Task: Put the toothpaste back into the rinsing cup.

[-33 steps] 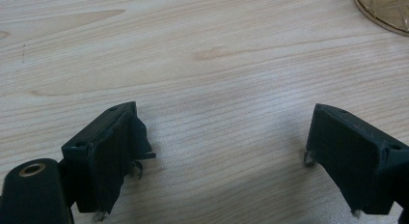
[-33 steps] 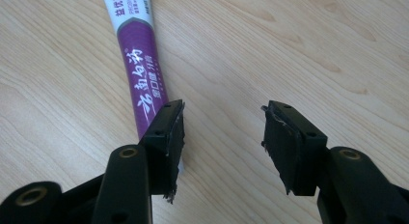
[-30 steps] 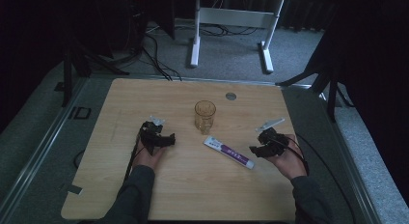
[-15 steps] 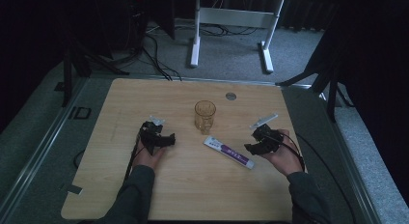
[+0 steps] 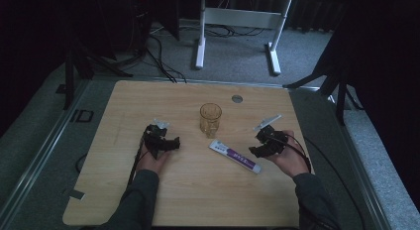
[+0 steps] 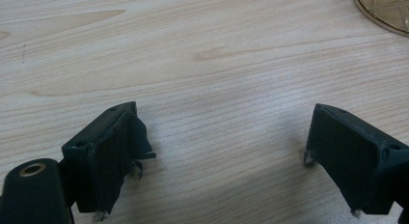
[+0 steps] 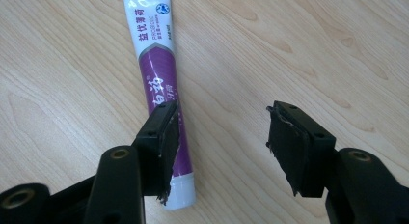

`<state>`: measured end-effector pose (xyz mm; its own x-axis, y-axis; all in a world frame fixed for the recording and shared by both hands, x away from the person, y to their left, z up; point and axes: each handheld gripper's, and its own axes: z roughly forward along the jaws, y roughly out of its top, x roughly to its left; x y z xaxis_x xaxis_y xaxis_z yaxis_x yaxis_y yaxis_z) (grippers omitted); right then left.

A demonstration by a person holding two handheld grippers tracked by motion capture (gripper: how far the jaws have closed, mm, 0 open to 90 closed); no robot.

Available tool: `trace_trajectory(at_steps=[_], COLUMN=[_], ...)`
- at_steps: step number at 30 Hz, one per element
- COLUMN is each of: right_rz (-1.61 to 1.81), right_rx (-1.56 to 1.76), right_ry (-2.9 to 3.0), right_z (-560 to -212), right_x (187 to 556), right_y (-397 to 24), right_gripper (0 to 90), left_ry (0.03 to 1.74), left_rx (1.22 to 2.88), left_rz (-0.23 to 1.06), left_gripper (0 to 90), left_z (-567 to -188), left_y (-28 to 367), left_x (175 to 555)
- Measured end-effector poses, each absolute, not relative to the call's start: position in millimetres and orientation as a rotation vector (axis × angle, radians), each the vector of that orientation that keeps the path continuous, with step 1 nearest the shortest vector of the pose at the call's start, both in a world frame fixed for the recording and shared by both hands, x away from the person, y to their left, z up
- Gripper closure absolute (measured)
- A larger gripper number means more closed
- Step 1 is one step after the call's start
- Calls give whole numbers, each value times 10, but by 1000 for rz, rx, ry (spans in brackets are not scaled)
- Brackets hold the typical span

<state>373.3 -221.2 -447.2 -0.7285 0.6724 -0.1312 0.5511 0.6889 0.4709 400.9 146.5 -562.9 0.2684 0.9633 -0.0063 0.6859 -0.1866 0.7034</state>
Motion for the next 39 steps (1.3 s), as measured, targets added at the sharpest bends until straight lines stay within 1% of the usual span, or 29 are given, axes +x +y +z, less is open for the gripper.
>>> trace_trajectory(at_steps=[39], right_rz=[476], right_rx=[889], right_ry=[2733], right_z=[-4474], right_x=[3854], right_y=[-1984], right_gripper=[448], left_ry=[1484], left_rx=[1949], left_rz=[603], left_gripper=[117], left_z=[-5628], left_y=[1465], left_x=[4010])
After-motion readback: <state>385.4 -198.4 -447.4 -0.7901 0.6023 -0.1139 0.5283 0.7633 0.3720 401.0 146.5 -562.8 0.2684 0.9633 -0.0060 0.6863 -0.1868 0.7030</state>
